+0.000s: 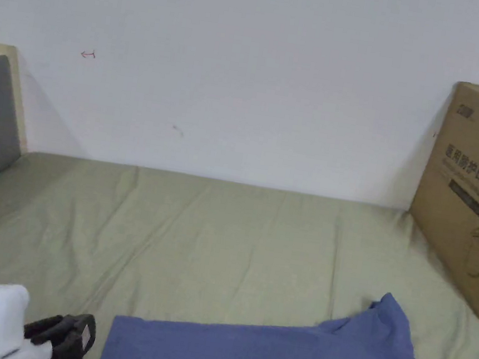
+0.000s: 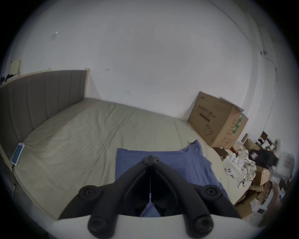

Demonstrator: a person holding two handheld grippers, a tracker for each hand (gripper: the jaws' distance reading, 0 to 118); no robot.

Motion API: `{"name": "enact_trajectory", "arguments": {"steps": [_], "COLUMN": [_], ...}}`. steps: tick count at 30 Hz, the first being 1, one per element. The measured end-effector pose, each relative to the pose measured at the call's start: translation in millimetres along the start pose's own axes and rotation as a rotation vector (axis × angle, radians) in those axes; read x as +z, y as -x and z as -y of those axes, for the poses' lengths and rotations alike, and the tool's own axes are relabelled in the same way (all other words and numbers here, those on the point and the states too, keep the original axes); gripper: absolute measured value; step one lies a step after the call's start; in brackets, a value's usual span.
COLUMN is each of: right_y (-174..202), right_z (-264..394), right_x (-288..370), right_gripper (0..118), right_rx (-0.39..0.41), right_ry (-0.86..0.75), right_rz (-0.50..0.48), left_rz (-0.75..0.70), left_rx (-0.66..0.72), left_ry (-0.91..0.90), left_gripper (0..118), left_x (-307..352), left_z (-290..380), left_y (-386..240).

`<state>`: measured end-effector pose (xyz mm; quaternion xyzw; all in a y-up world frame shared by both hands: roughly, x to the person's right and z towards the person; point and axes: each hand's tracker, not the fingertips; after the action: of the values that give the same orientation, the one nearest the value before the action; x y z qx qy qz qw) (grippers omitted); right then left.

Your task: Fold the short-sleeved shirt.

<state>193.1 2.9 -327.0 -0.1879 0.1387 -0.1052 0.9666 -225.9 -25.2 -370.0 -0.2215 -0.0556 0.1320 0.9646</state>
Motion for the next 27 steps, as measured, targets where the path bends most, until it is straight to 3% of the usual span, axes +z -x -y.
{"name": "enact_trajectory", "arguments": {"steps": [3,4,6,8,11,16,18,20,23,24,25,26,27], "right_y": [-5.5,-7.3,-18.9,-26.0,-45.6,-61.4,-65.9,-69.7,-76.7,-80.2,-84.1,-89.4,-96.0], "right_z": [5.9,8.8,15.4,21.7,33.5,45.8,49.7,53.0,57.1,57.5,56.8,55.1,51.7], "right_x": [-19.4,-25.3,-42.6,-54.1,-72.7,-91.1,-94.8,-95.2,-93.9,-94.2,-94.2,-95.5,-99.1], "right_gripper": [0,0,0,0,0,0,0,0,0,0,0,0,0], "right_rx": [0.022,0.016,-0.024,-0.051,-0.106,-0.139,-0.149,-0.169,-0.203,-0.213,-0.219,-0.221,-0.220], "right_ry": [0.065,0.083,0.146,0.182,0.248,0.307,0.327,0.337,0.341,0.344,0.346,0.346,0.344], "right_rz": [-0.014,-0.011,-0.013,-0.007,0.006,0.031,0.045,0.044,0.035,0.036,0.036,0.035,0.034], "left_rz": [0.002,-0.001,-0.075,-0.072,-0.169,-0.167,-0.182,-0.208,-0.241,-0.252,-0.258,-0.253,-0.200], "left_rx": [0.031,0.044,0.052,0.011,-0.031,0.010,-0.155,-0.081,-0.111,-0.146,-0.169,-0.186,-0.165], "left_ry": [0.269,0.358,0.466,0.435,0.557,0.686,0.613,0.582,0.564,0.521,0.476,0.442,0.445], "left_gripper": [1,28,115,112,112,118,118,118,115,106,82,54,16], "left_x": [-100.6,-132.0,-203.3,-244.5,-319.0,-372.9,-359.2,-360.2,-340.7,-329.5,-320.1,-310.8,-306.5], "left_z": [-28.5,-30.8,-26.7,-19.8,-2.6,41.1,53.6,56.4,52.6,48.9,46.3,45.3,45.3], "left_y": [41.4,54.0,79.1,90.8,104.2,114.5,102.7,102.3,87.0,79.4,73.3,67.1,64.5]}}
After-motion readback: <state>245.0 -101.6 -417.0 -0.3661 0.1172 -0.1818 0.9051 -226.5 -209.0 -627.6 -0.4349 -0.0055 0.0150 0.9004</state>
